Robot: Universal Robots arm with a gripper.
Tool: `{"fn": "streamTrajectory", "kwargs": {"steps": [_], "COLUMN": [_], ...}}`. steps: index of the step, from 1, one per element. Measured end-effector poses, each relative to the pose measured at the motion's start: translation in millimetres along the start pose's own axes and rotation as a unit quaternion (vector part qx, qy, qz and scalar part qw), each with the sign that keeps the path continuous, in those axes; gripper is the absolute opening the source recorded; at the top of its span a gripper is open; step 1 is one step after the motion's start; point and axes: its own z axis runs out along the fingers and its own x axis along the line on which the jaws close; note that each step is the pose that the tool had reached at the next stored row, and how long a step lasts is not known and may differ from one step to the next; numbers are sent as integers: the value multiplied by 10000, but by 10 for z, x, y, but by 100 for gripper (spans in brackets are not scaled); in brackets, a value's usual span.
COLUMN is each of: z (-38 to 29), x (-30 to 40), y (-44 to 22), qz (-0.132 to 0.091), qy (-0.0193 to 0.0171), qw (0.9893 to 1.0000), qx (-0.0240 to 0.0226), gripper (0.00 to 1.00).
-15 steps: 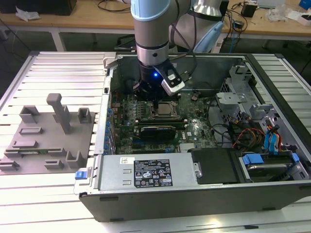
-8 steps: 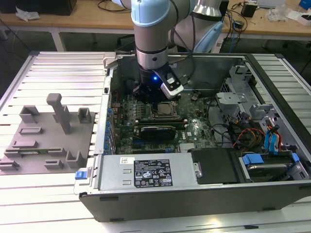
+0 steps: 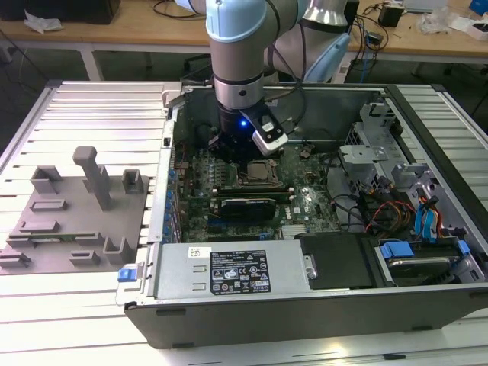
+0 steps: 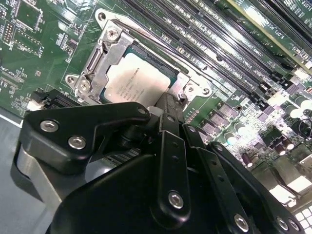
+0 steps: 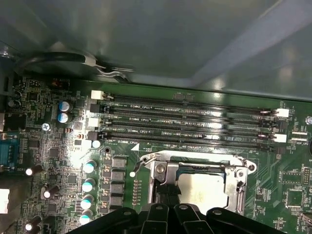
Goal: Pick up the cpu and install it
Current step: 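Close the cpu cover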
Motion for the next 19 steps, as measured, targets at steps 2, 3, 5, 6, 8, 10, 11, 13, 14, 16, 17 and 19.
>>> {"fn": "streamTrajectory", "kwargs": {"steps": [2, 3, 5, 6, 8, 10, 11, 13, 14, 16, 17, 19], "z": [1, 1, -15, -33, -141, -227, -261, -262, -257, -234, -223, -178], "x": [0, 1, -2, -5, -14, -21, -24, -24, -24, -22, -21, -13], "y": [-7, -12, -13, -11, -13, -12, -13, -13, -13, -13, -13, -12], "qz": [-1, 0, 0, 0, -1, 0, 0, -1, 0, -1, -1, 0], "qy": [-1, -2, -2, -7, -3, -3, -3, -3, -2, -2, -2, -3], "qw": [10000, 10000, 10000, 10000, 10000, 10000, 10000, 10000, 10000, 10000, 10000, 10000], "qx": [-3, -1, -1, -7, -3, -3, -2, -3, -2, -2, -2, -2], "gripper": [11, 11, 11, 11, 11, 11, 11, 11, 11, 11, 11, 11]}}
